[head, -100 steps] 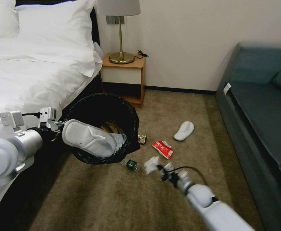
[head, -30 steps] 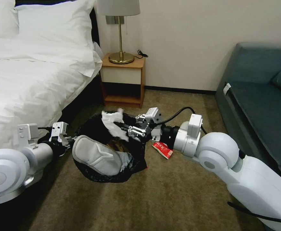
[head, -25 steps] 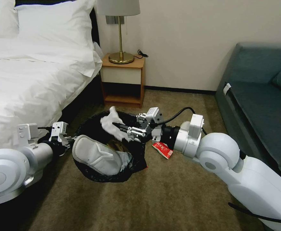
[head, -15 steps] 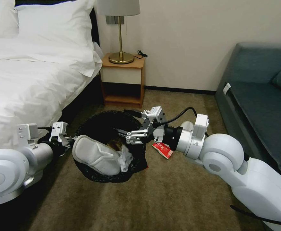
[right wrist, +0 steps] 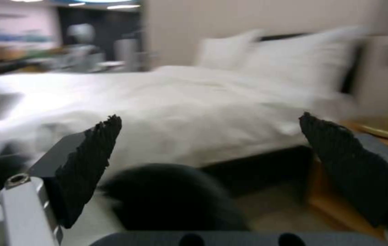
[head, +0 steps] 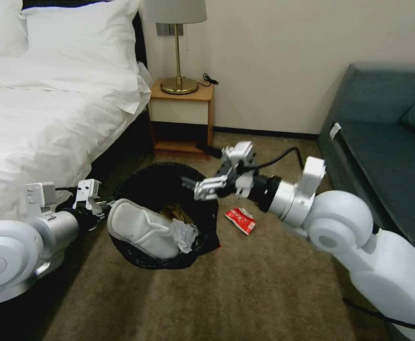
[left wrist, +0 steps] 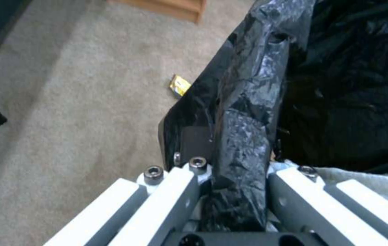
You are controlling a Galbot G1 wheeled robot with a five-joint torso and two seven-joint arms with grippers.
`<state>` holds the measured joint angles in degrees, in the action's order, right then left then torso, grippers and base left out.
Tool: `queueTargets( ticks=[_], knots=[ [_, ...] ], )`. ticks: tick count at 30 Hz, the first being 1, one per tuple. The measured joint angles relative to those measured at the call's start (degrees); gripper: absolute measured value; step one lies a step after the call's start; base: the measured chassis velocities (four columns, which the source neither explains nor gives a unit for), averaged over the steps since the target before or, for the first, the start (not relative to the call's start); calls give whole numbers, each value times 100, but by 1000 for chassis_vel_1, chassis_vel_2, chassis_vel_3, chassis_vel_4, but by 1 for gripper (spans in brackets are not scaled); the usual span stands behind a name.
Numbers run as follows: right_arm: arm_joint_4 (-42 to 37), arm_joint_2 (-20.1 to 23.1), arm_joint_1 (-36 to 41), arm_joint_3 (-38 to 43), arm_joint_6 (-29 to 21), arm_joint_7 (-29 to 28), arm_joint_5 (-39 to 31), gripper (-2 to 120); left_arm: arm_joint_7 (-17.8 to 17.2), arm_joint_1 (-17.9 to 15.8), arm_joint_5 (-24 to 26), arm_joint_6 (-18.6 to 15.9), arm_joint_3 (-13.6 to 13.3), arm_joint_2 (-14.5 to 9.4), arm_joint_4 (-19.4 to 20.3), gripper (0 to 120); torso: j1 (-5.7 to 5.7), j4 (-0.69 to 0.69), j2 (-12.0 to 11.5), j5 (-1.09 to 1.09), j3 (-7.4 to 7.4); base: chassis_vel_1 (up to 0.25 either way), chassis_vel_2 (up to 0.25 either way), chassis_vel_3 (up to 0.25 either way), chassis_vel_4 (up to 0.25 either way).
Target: Pick up the trash bin, then pick up the garbage on the floor and place it into the trash bin.
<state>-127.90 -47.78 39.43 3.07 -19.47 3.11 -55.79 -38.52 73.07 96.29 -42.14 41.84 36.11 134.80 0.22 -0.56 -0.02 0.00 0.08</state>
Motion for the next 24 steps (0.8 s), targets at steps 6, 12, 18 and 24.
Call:
queueTargets(
  ticks=[6, 12, 18, 24],
  knots=[
    [169, 38, 501, 301, 192, -902, 20, 100, 185, -45, -377, 0, 106, 40, -106, 1, 0, 0, 0, 1, 0, 0, 0, 0, 0],
    [457, -47, 1369, 732, 435, -1500, 580, 100, 397, -124, -729, 0, 196, 186, -210, 1, 0, 0, 0, 1, 0, 0, 0, 0, 0],
    [518, -288, 2314, 1438, 528, -1690, 1392, 100, 544, -171, -983, 0, 326, 303, -234, 1, 0, 0, 0, 1, 0, 0, 0, 0, 0],
    [327, -500, 3242, 2039, 480, -1651, 1995, 100, 781, -250, -1381, 0, 401, 379, -362, 1, 0, -2, 1, 0, 0, 0, 0, 0, 0]
  ],
)
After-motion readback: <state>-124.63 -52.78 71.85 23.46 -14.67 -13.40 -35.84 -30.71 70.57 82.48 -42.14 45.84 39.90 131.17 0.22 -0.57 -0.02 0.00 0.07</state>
